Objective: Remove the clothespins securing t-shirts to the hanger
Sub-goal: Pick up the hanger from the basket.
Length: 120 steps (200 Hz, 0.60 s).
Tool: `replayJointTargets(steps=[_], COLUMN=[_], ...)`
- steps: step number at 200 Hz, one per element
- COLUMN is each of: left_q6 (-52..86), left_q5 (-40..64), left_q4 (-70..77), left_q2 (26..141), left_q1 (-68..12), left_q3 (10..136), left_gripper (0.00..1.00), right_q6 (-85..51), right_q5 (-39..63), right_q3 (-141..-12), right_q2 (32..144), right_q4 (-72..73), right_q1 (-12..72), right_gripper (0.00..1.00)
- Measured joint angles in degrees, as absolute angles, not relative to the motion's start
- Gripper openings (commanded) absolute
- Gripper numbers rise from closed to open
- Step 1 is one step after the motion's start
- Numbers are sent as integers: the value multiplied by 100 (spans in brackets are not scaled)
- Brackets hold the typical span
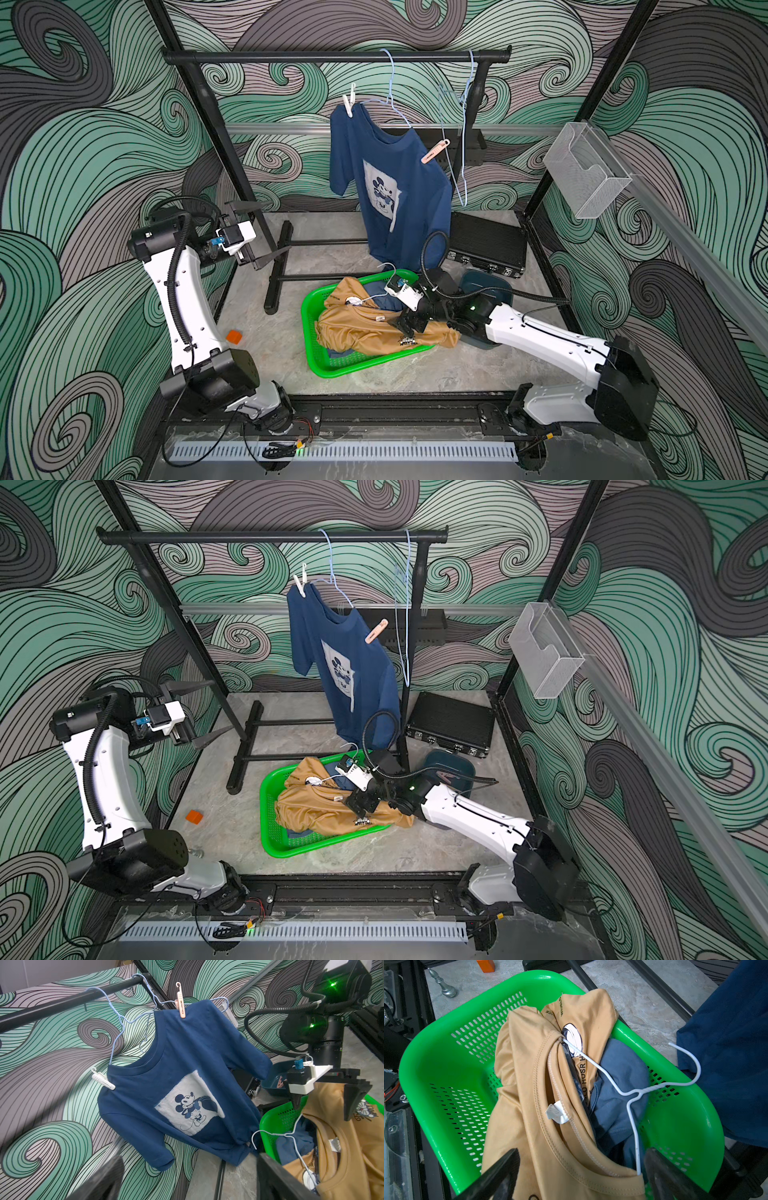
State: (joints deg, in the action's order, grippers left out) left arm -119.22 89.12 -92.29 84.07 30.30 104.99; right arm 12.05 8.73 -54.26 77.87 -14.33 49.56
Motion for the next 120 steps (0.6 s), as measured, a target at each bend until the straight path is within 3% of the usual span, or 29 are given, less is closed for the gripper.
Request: replayJointTargets(steps=[47,120], left_q6=[-11933,-11946], left_q5=[8901,8663], left_q4=[-9218,-9225], left_q2=[8691,8823], left_q1=[3085,3111], left_q3=[11596,12943], left_gripper=[99,99], right_q6=[1393,1505], right_q5=[978,1197], right_q3=[-5680,-5968], right_q2=[8108,8353], right_q4=[-1439,-1612], right_q1=[4877,4560], right_gripper=[85,84])
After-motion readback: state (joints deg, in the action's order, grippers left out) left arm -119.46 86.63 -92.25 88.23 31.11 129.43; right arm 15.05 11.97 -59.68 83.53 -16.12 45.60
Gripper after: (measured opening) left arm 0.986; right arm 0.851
